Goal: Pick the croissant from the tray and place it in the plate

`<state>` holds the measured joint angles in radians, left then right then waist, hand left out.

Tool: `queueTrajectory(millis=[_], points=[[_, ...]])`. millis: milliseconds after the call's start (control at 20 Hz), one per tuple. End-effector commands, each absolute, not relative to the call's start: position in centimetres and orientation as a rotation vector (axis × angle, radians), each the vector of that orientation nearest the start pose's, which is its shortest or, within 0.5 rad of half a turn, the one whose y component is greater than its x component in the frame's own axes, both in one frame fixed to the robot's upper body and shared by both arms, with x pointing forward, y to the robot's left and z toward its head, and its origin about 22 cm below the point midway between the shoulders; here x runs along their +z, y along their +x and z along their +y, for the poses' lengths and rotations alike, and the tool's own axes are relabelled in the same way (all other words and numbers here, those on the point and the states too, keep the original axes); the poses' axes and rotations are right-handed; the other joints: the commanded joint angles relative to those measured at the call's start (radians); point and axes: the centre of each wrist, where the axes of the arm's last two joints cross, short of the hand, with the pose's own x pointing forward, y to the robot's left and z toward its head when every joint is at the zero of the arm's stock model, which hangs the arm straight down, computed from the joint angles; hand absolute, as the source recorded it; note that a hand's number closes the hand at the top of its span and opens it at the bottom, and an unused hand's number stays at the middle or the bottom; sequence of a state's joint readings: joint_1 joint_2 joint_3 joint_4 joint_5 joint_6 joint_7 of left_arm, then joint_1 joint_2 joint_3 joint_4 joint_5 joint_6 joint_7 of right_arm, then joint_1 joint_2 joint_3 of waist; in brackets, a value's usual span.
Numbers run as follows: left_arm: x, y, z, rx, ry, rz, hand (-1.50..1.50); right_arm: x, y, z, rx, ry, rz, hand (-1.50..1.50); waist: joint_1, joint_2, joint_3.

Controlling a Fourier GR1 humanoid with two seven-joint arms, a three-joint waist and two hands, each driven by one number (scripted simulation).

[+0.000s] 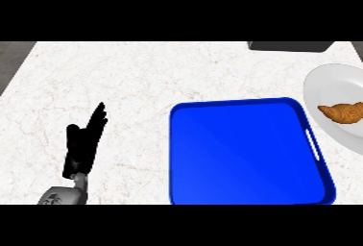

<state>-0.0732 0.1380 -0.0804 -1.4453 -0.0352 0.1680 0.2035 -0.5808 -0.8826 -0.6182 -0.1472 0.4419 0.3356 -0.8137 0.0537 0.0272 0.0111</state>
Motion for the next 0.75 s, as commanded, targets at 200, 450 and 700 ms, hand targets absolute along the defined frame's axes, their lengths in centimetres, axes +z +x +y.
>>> queueTrajectory(millis=[200,450,700], points=[[0.3,26.1,24.6,-0.072,0.203,-1.328,0.00,6.3,24.2,-57.3,0.177,-0.600,-1.607,-1.50,0.010,-0.001,0.001],[-2.2,25.0,23.2,-0.057,0.211,-1.318,0.00,6.3,22.8,-58.1,0.158,-0.622,-1.619,-1.50,-0.002,0.002,0.000],[-1.0,25.5,23.4,-0.073,0.211,-1.319,0.00,6.0,22.4,-58.2,0.187,-0.671,-1.557,-1.50,0.012,0.005,0.004]])
